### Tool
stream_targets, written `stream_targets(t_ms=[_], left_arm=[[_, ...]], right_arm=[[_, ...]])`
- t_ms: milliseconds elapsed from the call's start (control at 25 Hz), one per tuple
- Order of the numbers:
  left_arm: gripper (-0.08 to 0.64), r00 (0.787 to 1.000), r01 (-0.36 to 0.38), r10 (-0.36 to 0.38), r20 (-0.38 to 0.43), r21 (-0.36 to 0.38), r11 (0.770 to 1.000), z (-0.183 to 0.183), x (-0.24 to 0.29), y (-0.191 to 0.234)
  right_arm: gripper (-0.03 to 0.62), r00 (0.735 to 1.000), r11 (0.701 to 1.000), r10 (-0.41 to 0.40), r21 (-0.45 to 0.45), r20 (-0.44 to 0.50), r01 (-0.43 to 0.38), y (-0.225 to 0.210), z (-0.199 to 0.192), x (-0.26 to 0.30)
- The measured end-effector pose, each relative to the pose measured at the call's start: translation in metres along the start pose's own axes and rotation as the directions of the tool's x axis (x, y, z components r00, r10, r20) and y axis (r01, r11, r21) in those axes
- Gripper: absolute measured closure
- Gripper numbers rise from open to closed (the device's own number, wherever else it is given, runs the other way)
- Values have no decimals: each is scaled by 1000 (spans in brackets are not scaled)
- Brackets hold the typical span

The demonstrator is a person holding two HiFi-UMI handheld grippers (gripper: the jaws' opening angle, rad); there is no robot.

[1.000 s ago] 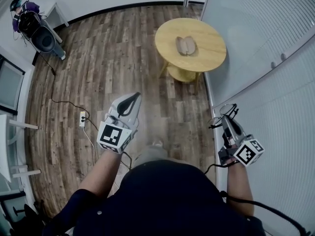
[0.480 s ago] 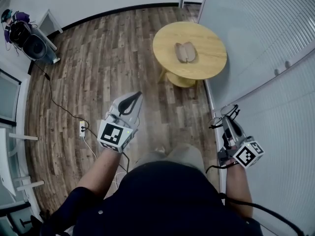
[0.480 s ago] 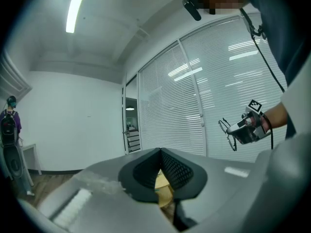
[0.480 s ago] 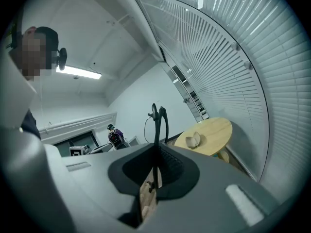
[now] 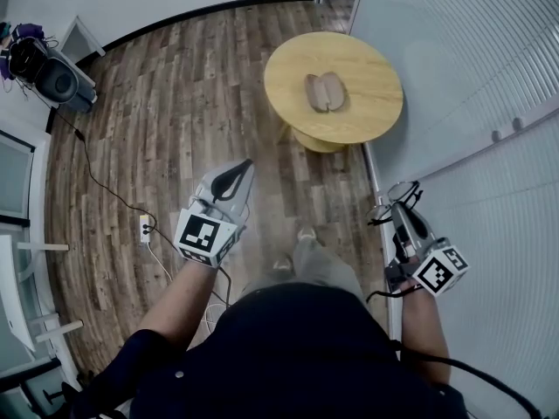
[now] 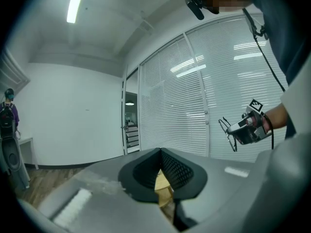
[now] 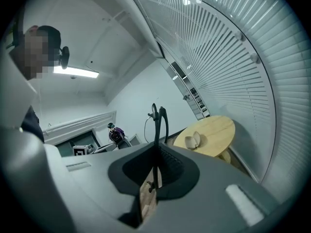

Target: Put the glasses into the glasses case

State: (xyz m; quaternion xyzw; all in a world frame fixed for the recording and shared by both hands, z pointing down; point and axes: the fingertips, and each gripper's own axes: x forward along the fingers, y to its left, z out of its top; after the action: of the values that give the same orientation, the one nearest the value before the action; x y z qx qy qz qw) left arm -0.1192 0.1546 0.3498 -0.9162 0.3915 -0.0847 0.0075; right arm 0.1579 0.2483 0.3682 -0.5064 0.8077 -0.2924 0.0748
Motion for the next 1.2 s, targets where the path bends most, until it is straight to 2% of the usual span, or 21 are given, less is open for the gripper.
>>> stream_targets(t_ms=[520, 720, 880, 1040, 1200], left_arm=[[554, 998, -57, 57, -42, 1, 998, 21, 82, 27], [554, 994, -107, 107, -6, 33, 994, 40, 107, 38], [554, 978, -206, 204, 37, 35, 978, 45, 107, 45], [554, 981, -192, 191, 27, 35, 981, 51, 118, 55], [554, 974, -223, 220, 48, 49, 974, 54, 124, 74]], right_arm=[[569, 995, 996, 93, 15, -43, -92, -61, 58, 85], [569, 988, 990, 140, 5, -62, -140, -88, 69, 112], [569, 982, 985, 172, 36, -72, -170, -104, 68, 125], [569, 981, 985, 165, 58, -101, -160, -113, 69, 141], [569, 980, 984, 172, 57, -102, -166, -115, 74, 156]])
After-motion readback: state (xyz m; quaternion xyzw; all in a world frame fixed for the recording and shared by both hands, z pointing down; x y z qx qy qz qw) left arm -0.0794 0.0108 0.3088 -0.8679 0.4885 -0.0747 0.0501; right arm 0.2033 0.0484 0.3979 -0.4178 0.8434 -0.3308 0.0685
